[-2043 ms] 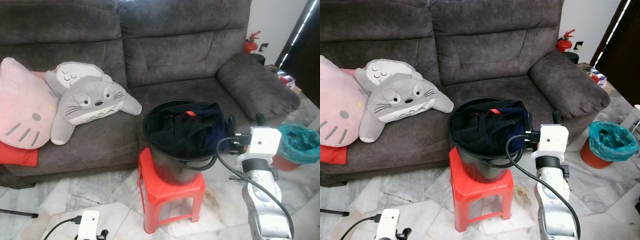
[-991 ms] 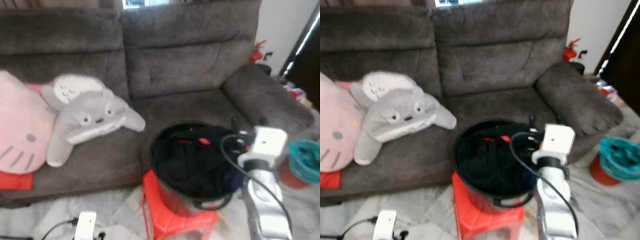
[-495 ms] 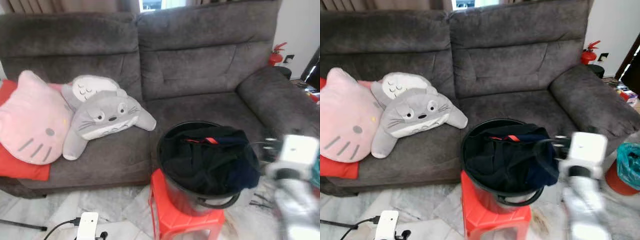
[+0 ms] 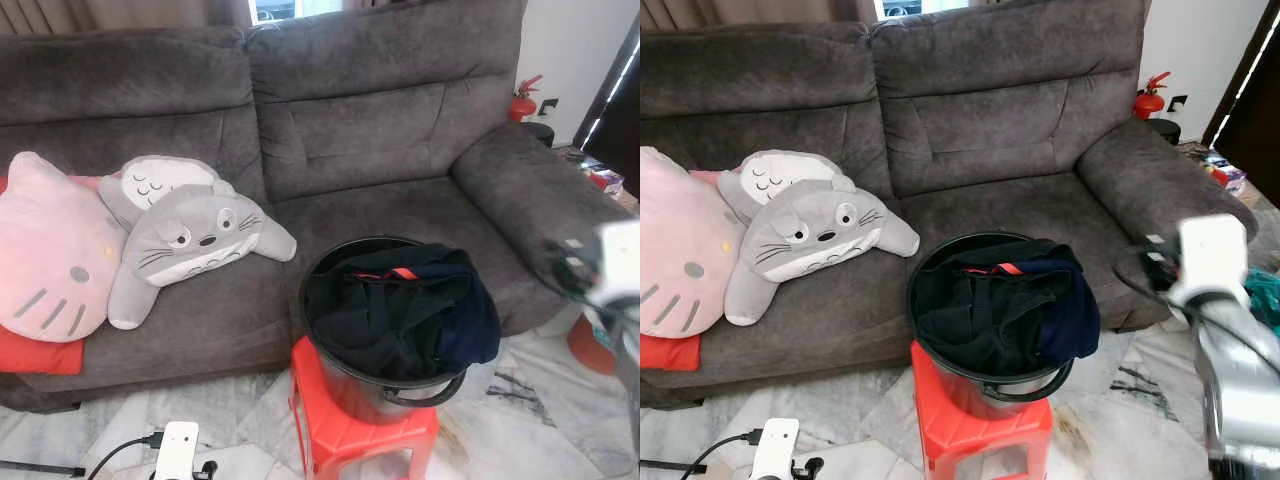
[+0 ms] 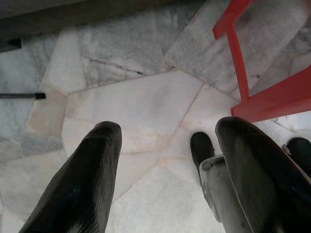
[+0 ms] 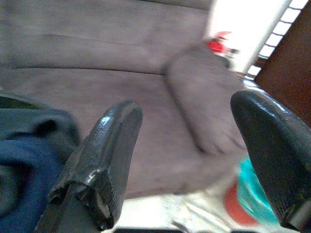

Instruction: Hang hanger

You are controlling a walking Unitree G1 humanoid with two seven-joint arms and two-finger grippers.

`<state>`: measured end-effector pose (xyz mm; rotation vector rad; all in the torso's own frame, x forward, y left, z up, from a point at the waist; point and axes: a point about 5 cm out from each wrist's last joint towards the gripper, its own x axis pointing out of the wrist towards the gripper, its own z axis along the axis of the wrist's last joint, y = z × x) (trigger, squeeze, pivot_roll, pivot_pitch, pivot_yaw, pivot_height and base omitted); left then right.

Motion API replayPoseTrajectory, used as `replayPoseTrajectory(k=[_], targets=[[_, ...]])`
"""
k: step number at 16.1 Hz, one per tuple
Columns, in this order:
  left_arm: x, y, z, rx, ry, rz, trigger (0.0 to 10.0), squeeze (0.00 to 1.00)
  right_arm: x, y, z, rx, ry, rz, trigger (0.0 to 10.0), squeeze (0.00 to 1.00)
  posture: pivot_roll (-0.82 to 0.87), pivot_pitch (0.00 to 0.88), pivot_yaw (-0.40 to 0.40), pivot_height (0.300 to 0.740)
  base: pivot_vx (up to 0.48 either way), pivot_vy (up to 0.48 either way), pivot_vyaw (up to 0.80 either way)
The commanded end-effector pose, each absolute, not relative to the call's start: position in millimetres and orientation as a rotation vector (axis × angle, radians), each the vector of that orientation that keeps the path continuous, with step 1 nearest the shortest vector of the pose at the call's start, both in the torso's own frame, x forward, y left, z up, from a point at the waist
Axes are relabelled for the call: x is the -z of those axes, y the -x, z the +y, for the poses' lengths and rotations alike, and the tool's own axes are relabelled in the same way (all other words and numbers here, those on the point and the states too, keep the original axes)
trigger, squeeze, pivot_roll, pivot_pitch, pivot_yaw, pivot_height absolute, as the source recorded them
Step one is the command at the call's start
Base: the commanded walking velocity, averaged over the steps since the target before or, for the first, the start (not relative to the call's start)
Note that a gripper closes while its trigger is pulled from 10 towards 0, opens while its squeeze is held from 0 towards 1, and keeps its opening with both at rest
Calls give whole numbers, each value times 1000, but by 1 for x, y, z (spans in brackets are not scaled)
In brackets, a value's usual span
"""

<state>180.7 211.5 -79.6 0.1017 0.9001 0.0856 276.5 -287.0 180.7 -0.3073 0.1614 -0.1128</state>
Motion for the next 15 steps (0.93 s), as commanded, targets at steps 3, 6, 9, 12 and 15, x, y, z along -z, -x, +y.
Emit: replayPoseTrajectory(k=[3,6,9,12,15], targets=[[82,-176,214,-96,-92,926,10000,0,-174,-287,-288,33,320,245,10000,0,-141,0,47,740,0,0,0],[81,-178,214,-96,-85,922,10000,0,-168,-297,-287,-79,374,332,10000,0,-136,0,42,740,0,0,0],[81,-179,214,-98,-79,918,10000,0,-178,-314,-288,-99,383,313,10000,0,-130,0,40,740,0,0,0],[81,-179,214,-97,-81,921,10000,0,-178,-318,-286,-137,393,319,10000,851,-130,0,40,740,0,0,0],[81,-179,214,-94,-78,921,10000,0,-171,-319,-286,-163,416,345,10000,0,-132,0,39,740,0,0,0]])
